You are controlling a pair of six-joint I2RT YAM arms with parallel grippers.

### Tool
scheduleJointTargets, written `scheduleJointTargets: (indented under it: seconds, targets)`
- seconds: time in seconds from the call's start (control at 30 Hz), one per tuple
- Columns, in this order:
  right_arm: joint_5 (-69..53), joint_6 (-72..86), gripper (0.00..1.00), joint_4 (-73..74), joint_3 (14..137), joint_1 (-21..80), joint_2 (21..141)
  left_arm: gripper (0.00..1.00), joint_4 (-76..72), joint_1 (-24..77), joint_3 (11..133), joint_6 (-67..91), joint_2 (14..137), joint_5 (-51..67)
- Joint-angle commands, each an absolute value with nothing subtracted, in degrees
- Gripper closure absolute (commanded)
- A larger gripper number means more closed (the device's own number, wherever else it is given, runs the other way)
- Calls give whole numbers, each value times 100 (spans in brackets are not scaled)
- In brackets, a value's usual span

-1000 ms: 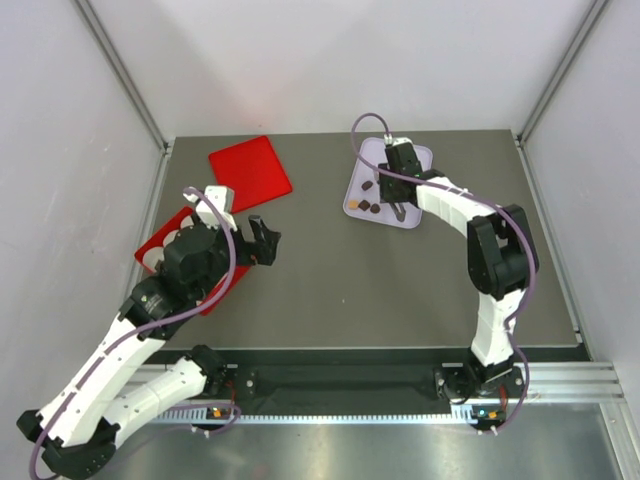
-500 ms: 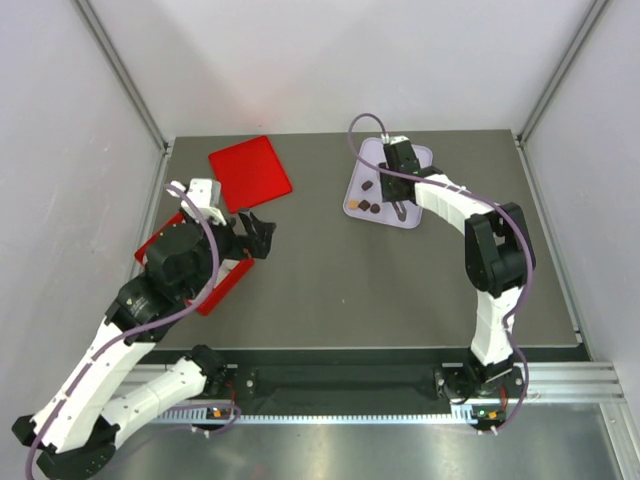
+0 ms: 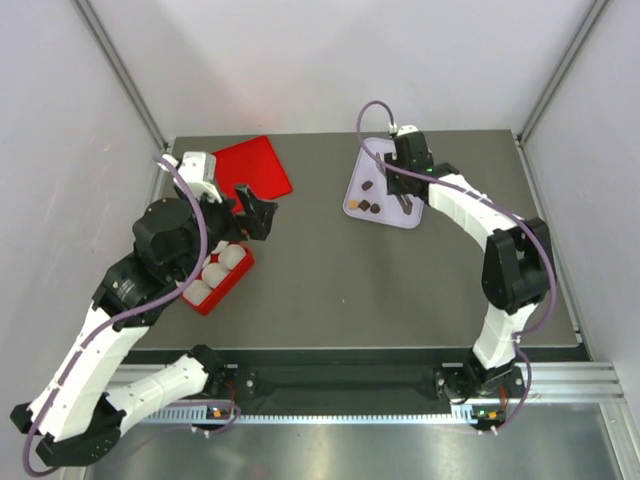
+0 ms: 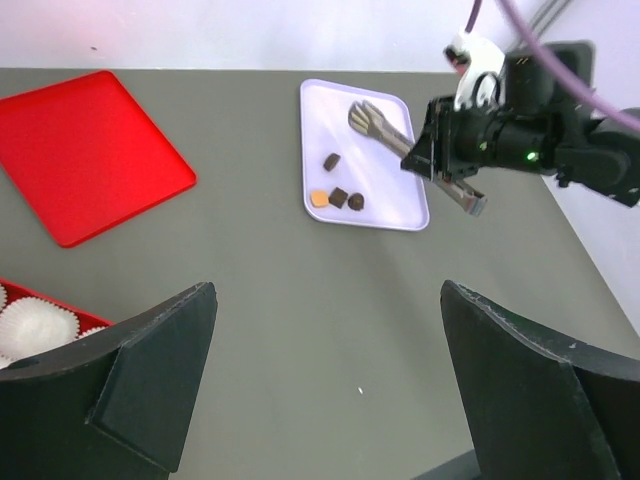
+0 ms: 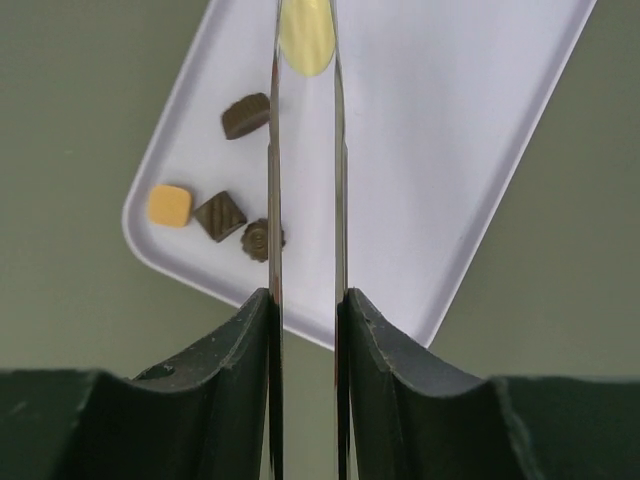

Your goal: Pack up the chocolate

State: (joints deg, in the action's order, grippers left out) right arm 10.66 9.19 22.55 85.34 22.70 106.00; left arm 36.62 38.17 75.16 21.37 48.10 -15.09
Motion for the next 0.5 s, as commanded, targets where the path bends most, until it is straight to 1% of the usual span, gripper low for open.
scheduleJointTargets:
  seconds: [0.0,0.13,0.23,0.33,0.47]
  targets:
    - [731,1028,73,2048,8456,2206,9924,2,3858,3806,7848,2276,4895,-1284]
    - [247,1396,73,1785,8262,2381,9625,1,3850,3806,8024,2469,4939,-967]
    - [53,1651,73,1468,8156,2794,9501,1,3736,3814,8138,2575,4843,-774]
    - [88,1871,74,1257,8288,3391,9606,1,3560,3814,8148,2680,4694,-642]
    - [26,2091,74,1002,8752,4312,10132,2,3525,3814,8104,2839,4457,-650]
